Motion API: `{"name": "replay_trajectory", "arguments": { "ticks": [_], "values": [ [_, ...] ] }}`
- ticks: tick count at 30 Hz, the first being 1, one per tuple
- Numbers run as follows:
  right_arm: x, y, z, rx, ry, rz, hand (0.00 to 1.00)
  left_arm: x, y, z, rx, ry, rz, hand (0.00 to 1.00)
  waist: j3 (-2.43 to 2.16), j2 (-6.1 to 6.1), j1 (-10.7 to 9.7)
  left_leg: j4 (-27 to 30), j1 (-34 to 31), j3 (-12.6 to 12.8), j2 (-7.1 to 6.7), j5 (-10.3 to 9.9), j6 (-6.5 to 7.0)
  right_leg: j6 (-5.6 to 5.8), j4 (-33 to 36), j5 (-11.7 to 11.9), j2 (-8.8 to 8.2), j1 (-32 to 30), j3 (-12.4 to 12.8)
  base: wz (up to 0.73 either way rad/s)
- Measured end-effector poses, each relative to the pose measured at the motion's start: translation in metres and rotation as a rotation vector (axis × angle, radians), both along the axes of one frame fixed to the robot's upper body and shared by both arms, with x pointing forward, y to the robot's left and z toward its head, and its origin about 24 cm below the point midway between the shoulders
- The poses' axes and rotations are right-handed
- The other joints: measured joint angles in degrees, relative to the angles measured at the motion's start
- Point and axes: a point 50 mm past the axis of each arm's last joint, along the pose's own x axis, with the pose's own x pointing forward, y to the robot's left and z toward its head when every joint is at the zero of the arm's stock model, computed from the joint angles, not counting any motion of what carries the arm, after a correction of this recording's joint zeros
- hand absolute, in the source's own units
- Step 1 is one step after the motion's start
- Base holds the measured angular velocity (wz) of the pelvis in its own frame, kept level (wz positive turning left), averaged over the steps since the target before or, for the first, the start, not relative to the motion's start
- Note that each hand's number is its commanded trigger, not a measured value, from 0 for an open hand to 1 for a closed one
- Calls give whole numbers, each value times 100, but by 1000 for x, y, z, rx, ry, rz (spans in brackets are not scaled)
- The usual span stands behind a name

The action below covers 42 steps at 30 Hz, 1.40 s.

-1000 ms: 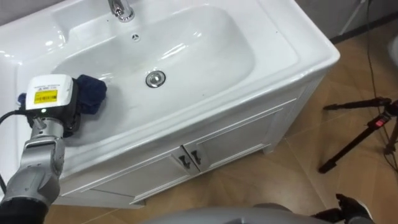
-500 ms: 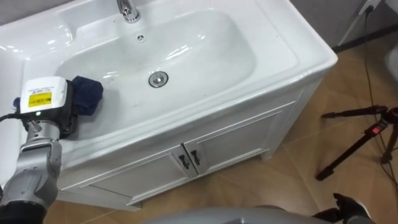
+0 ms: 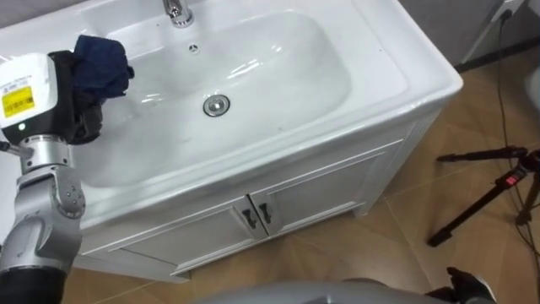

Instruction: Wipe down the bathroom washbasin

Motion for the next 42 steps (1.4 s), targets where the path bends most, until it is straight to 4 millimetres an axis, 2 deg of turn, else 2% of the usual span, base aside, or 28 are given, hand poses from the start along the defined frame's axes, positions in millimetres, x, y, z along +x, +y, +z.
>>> {"name": "replay_trajectory", "arguments": {
  "ticks": [8, 13, 17, 21, 24, 28, 35, 42],
  "values": [
    [-5, 7, -4, 9, 23, 3, 0, 5, -7, 4, -30, -61, -23, 100, -10, 10, 31, 1, -12, -29, -1, 0, 0, -7, -6, -11, 2, 1, -21, 0],
    [-5, 10, -5, 19, 24, -3, 0, 4, -4, 6, -32, -91, -1, 100, -28, 18, 75, -1, -13, -29, -1, 0, 0, -10, -4, -15, 2, -3, -15, 0],
    [-6, 10, -5, 19, 25, -8, 0, 2, 1, 9, -20, -117, 24, 100, -48, 19, 191, 3, -4, -49, -9, 0, 0, -7, -2, -17, -1, -11, -11, 0],
    [-5, 9, -5, 23, 34, -18, 0, 1, 6, 10, -14, -121, 56, 100, -74, 11, 244, 5, -2, -187, -39, 0, 1, 7, 6, -33, -5, 5, -24, 7],
    [-4, 9, -5, 24, 35, -22, 0, -1, 11, 12, -6, -134, 88, 100, -76, 12, 274, 3, -3, -310, -66, 1, 2, 11, 15, -34, -14, 21, -105, 7],
    [-6, 9, -5, 24, 41, -24, 0, -2, 16, 13, -1, -136, 120, 100, -75, 11, 362, 3, 7, -352, -71, 1, 3, 13, 15, -34, -48, 49, -148, 5],
    [-8, 6, -5, 17, 47, -58, 0, -15, 33, 13, -2, -139, 232, 100, -70, 18, 439, -7, 70, -430, -84, 2, 4, 19, 14, -78, -56, 107, -187, 4],
    [-12, 2, -3, -16, 41, -103, 0, -34, 42, 1, 2, -79, 306, 100, -73, 21, 508, -24, 75, -458, -89, 2, 4, 19, 10, -78, -69, 139, -243, 2]
  ]
}}
